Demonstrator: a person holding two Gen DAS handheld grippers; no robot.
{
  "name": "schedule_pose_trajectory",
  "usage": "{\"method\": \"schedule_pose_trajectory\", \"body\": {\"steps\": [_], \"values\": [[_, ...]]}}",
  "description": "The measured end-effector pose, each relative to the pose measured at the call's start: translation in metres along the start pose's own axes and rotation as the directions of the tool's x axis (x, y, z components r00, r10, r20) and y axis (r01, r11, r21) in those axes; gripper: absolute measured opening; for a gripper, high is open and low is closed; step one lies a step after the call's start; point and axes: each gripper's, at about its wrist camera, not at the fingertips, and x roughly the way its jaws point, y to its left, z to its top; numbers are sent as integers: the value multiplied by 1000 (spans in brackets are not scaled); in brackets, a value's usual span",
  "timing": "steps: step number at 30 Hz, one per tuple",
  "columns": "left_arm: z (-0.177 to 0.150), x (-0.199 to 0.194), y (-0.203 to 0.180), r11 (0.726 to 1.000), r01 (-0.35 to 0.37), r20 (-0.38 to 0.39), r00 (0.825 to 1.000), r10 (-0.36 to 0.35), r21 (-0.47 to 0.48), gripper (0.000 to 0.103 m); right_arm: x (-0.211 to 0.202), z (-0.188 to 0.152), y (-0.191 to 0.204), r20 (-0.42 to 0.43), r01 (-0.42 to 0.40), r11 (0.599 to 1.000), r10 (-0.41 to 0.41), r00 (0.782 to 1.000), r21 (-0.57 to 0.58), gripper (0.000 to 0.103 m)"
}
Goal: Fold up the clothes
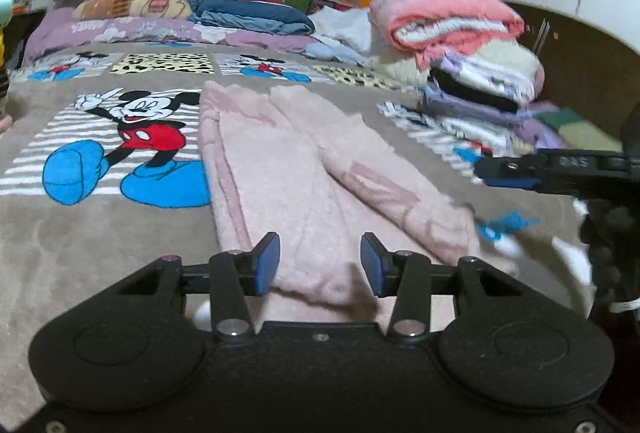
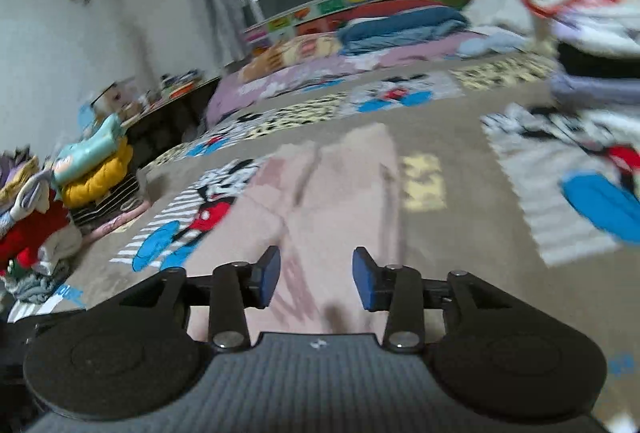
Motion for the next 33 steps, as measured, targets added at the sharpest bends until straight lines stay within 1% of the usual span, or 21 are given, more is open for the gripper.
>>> {"method": "schedule_pose_trajectory", "body": {"steps": [3,4,6,7,8,10,12,13,15,17,19,21,22,25,26,28,29,31,32,33], "values": [[-2,-1,-8,998,-14,-8,1000,15,61,45,-19,-25,-19,12,33,998,-34,999,59,44],[-2,-4,-10,996,-19,-6,1000,19,83,45,-23,-32,-24,16,42,997,-43,999,62,44],[-4,-11,-15,984,-35,6,999,35,172,46,-30,-44,-27,21,52,998,-53,998,26,44],[-5,-15,-17,975,-44,12,999,42,217,50,-32,-50,-27,20,58,998,-58,998,-9,45],[-5,-19,-20,964,-53,19,999,50,261,53,-35,-54,-23,14,60,996,-59,998,-64,46],[-11,-26,-25,934,-64,14,998,63,351,53,-40,-58,-14,9,55,983,-54,998,-175,49],[-19,-29,-31,888,-73,-9,996,86,453,53,-43,-63,-2,7,52,955,-53,999,-293,55],[-26,-30,-34,858,-74,-29,994,103,509,53,-42,-67,5,1,59,932,-62,998,-359,57],[-38,-32,-40,785,-69,-68,988,140,615,53,-41,-75,15,-18,70,880,-89,996,-470,59],[-52,-34,-41,725,-55,-100,981,169,687,53,-41,-84,24,-47,63,832,-106,993,-552,59],[-61,-34,-41,668,-66,-88,977,195,741,53,-41,-92,31,-80,45,785,-120,990,-617,59],[-70,-30,-45,585,-89,-49,975,215,806,53,-40,-101,38,-111,25,733,-137,984,-680,59],[-73,-28,-48,545,-101,-28,974,223,833,54,-39,-106,42,-114,23,707,-145,983,-707,59],[-84,-17,-53,432,-149,51,972,231,889,54,-36,-117,49,-45,75,638,-170,984,-766,62],[-85,-14,-54,407,-173,82,969,232,897,58,-33,-120,51,-16,96,610,-176,984,-786,65],[-85,-9,-52,382,-212,129,964,233,899,59,-27,-125,53,35,130,558,-177,984,-820,65],[-84,-7,-51,370,-232,152,961,233,899,59,-24,-126,54,54,145,538,-180,982,-830,65],[-82,-5,-50,377,-243,163,959,231,894,58,-20,-127,56,82,165,514,-181,980,-842,63],[-81,-4,-48,385,-252,172,958,231,888,57,-18,-127,57,85,166,509,-178,980,-844,56],[-81,-3,-47,392,-260,177,956,235,882,55,-16,-127,58,77,154,510,-169,983,-846,42]]}}
